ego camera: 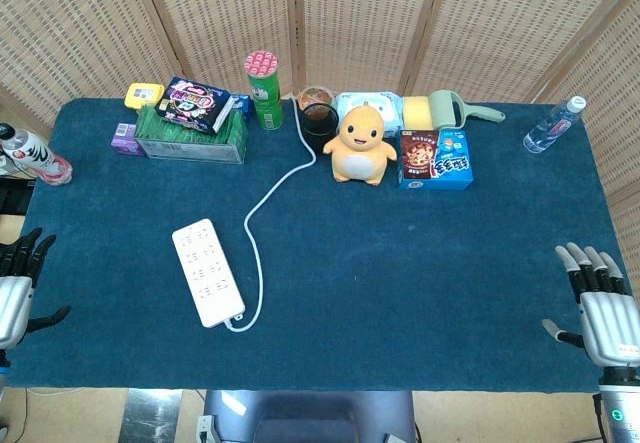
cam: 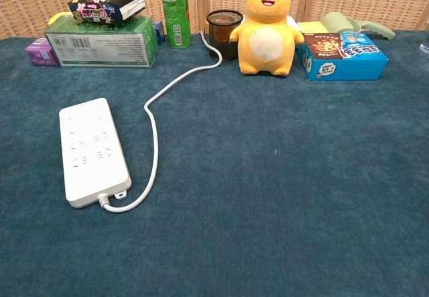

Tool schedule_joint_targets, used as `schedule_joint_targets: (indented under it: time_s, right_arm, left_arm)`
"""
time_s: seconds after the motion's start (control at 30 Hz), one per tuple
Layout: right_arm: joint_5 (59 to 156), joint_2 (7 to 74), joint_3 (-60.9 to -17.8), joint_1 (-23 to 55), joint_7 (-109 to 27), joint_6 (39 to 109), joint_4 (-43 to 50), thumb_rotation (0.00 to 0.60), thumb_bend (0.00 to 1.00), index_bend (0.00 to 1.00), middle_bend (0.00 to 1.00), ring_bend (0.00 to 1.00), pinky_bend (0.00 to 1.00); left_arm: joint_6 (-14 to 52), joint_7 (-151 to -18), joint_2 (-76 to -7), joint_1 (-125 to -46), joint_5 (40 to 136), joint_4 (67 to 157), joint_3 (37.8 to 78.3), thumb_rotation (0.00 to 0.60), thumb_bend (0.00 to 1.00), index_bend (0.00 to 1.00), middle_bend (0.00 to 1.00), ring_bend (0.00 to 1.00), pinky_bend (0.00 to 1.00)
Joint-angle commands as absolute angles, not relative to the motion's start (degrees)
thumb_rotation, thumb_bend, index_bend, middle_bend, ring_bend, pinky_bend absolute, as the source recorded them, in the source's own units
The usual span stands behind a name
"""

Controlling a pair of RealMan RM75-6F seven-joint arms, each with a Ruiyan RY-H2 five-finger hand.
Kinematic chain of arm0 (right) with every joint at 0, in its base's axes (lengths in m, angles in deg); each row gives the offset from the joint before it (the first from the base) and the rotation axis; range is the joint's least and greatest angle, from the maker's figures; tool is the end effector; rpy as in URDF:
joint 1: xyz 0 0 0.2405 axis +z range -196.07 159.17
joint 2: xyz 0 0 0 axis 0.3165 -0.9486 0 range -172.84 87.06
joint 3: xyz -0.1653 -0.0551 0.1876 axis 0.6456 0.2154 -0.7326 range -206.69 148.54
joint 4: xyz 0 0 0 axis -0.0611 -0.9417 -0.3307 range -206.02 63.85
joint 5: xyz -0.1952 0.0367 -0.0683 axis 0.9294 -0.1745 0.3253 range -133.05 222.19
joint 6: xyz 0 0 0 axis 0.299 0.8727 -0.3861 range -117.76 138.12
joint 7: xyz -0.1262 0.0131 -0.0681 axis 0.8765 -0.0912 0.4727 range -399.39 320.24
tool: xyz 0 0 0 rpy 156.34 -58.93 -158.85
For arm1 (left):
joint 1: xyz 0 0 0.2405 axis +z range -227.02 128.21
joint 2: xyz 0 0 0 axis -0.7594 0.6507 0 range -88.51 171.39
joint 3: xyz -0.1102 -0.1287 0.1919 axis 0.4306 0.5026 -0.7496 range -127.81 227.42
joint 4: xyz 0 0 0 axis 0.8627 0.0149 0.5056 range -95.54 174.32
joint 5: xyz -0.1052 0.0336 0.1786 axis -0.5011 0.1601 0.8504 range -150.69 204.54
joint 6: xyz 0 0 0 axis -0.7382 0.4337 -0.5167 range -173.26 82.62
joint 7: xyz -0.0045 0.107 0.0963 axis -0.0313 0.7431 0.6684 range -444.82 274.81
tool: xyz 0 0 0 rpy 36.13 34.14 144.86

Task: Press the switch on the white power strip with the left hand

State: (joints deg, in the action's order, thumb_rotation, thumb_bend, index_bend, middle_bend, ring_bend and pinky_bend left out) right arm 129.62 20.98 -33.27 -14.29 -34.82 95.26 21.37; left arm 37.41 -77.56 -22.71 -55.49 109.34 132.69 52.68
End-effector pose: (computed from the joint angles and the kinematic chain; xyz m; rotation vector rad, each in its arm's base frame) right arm -0.3132 -0.1820 0.1645 1.3783 -0.8363 0.8425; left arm -0.3141 0.1871 0.1552 -1.4068 -0.8619 -0.7840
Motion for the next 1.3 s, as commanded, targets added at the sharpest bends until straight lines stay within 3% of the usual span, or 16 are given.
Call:
schedule_joint_targets:
  time_s: [0.03,0.37,0.4,0.43,0.47,0.53,0.57,0.67,0.93,1.07,1.3]
  right_arm:
    - [129.6,21.1,-33.2,-14.3,-34.7,95.1,21.3,0.6,0.0,0.07,0.06,0.05,0.0]
    - [129.8,21.0,-33.2,-14.3,-34.3,95.3,22.1,0.6,0.0,0.07,0.06,0.05,0.0]
    - [129.6,21.0,-33.2,-14.3,-34.4,95.3,22.1,0.6,0.0,0.07,0.06,0.05,0.0]
    - [129.5,21.0,-33.3,-14.3,-34.4,95.3,22.1,0.6,0.0,0.07,0.06,0.05,0.0]
    - [129.4,21.0,-33.3,-14.3,-34.3,95.1,22.0,0.6,0.0,0.07,0.06,0.05,0.0]
    - [129.2,21.1,-33.1,-14.3,-34.2,94.9,21.9,0.6,0.0,0.06,0.06,0.05,0.0]
    - [129.1,21.1,-33.1,-14.3,-34.2,94.8,21.8,0.6,0.0,0.06,0.06,0.05,0.0]
    - [129.7,21.0,-32.9,-14.5,-35.0,95.0,22.0,0.6,0.0,0.05,0.06,0.05,0.0]
    - [129.9,20.1,-32.9,-14.7,-37.2,95.4,22.4,0.6,0.0,0.05,0.06,0.05,0.0]
    - [129.6,19.8,-33.1,-14.6,-38.0,95.0,22.6,0.6,0.0,0.05,0.06,0.05,0.0]
    - [129.5,19.4,-32.9,-14.6,-39.1,94.6,22.8,0.6,0.0,0.05,0.06,0.05,0.0]
  left_arm:
    - [37.4,-77.5,-22.7,-55.5,109.4,132.7,52.6,0.6,0.08,0.0,0.0,0.0,0.07]
    - [36.6,-78.0,-22.9,-56.2,111.2,132.3,51.9,0.6,0.08,0.0,0.03,0.02,0.08]
    - [36.8,-78.4,-23.1,-56.3,111.8,132.0,52.0,0.6,0.08,0.0,0.1,0.08,0.11]
    - [37.1,-79.0,-23.3,-56.4,112.3,131.6,52.0,0.6,0.08,0.0,0.31,0.28,0.22]
    - [36.7,-80.7,-23.6,-56.7,112.9,131.4,51.8,0.6,0.08,0.0,0.58,0.54,0.42]
    - [35.2,-83.9,-23.5,-57.3,113.6,131.3,51.1,0.6,0.08,0.0,0.92,0.91,0.81]
    - [34.4,-84.8,-23.3,-57.6,113.9,131.4,50.8,0.6,0.08,0.0,0.99,0.98,0.94]
    - [30.3,-88.9,-22.1,-59.0,116.4,133.2,48.2,0.6,0.1,0.0,1.0,1.0,1.0]
    - [24.1,-95.8,-19.4,-62.3,123.0,138.0,43.3,0.6,0.23,0.0,1.0,1.0,1.0]
    - [20.3,-92.6,-19.2,-64.9,123.8,142.2,43.2,0.6,0.3,0.0,1.0,1.0,1.0]
    - [9.1,-84.5,-19.4,-70.0,113.8,150.2,44.9,0.6,0.33,0.0,1.0,1.0,1.0]
